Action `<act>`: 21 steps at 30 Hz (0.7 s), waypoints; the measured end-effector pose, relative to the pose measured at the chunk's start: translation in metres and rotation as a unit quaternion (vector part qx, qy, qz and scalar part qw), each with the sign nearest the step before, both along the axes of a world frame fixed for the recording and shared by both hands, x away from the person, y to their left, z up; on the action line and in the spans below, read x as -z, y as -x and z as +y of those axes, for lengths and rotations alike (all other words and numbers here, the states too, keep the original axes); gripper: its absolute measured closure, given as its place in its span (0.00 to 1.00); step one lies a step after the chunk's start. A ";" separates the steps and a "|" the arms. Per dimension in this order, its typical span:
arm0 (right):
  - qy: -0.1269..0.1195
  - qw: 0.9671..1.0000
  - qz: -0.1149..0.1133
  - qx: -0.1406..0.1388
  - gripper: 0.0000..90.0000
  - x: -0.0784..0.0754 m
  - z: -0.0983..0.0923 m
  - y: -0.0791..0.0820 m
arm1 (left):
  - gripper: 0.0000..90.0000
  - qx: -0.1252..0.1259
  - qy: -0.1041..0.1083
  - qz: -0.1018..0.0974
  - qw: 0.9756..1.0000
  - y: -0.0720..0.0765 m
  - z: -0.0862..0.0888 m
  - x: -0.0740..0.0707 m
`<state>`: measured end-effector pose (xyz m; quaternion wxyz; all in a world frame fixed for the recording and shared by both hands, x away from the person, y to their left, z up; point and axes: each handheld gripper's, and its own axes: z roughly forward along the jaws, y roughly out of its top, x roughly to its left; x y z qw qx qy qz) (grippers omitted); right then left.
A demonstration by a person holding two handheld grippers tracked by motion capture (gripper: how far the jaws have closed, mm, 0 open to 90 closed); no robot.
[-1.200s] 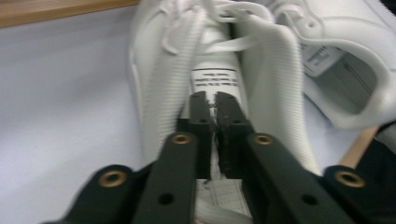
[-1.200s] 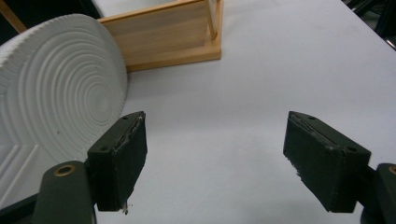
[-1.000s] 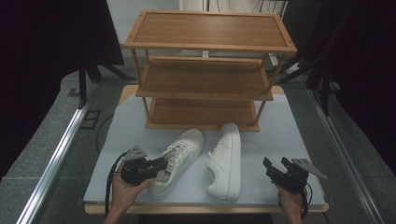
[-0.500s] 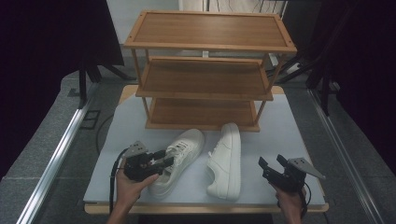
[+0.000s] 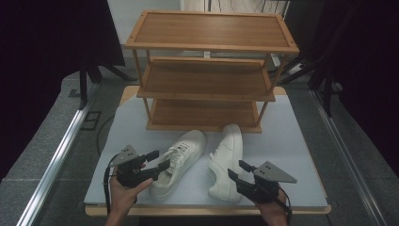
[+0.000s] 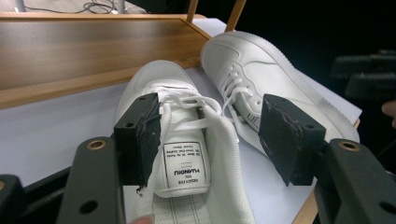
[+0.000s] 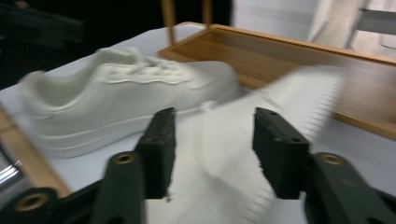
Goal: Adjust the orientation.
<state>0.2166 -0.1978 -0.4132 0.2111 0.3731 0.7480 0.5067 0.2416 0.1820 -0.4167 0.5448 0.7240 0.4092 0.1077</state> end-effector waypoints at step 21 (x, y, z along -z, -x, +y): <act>0.099 0.992 0.028 -0.080 1.00 0.029 0.059 -0.004 | 0.42 -0.009 -0.014 0.027 1.000 -0.003 0.002 0.005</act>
